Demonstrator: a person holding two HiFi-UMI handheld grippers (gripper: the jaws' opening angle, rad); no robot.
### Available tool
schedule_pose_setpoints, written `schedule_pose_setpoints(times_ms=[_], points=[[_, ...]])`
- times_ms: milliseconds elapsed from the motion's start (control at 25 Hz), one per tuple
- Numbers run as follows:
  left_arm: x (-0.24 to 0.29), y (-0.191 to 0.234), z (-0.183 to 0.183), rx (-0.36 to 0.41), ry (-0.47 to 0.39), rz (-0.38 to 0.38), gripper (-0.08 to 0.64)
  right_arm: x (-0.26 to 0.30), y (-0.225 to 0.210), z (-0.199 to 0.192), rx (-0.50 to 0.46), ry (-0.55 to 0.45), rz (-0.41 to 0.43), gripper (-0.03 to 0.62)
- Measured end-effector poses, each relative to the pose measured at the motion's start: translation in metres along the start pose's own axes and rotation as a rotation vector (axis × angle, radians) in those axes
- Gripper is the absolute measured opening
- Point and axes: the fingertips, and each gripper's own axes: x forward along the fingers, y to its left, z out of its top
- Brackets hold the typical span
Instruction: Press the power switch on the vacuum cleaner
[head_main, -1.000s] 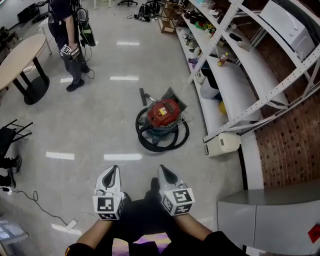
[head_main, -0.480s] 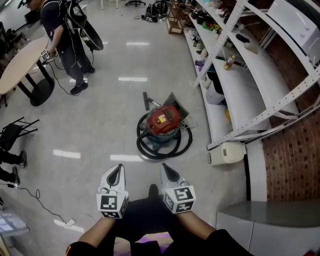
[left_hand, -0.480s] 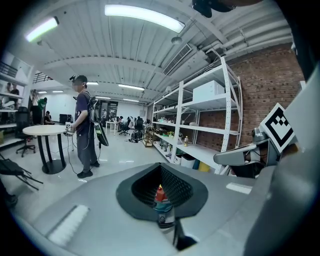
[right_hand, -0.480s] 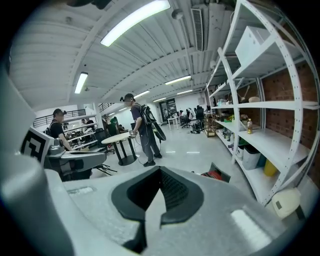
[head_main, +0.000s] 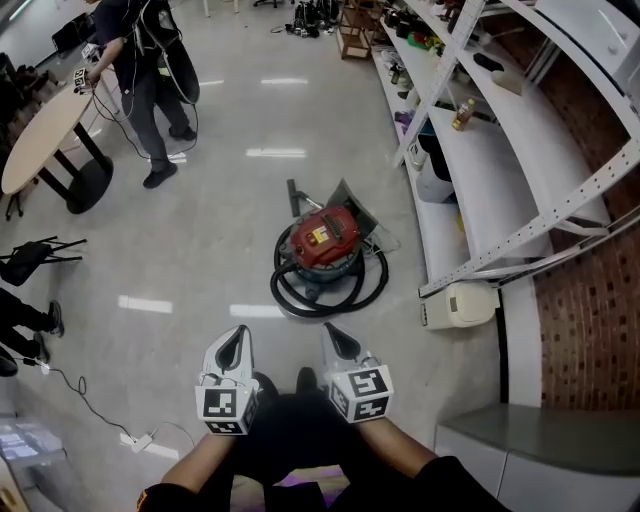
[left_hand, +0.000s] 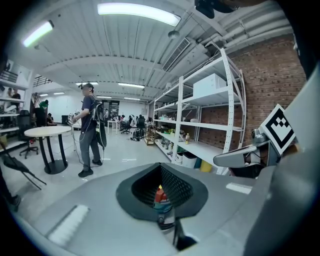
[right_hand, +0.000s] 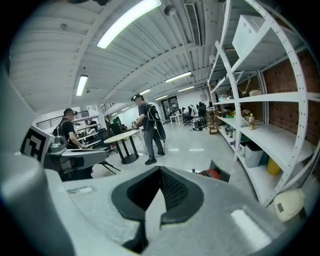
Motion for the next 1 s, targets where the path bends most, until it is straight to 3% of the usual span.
schedule_pose_setpoints(times_ms=[360, 680, 1000], points=[[0.033, 0.013, 0.0, -0.034, 0.024, 0.004, 0.017, 0.024, -0.02, 0.004, 0.0, 0.03, -0.026, -0.008], [0.094, 0.04, 0.013, -0.03, 0.011, -0.064, 0.017, 0.078, -0.03, 0.013, 0.01, 0.079, -0.077, -0.008], [0.161, 0.07, 0.004, 0.014, 0.083, -0.15, 0.017, 0.151, -0.046, 0.02, 0.036, 0.158, -0.126, -0.008]])
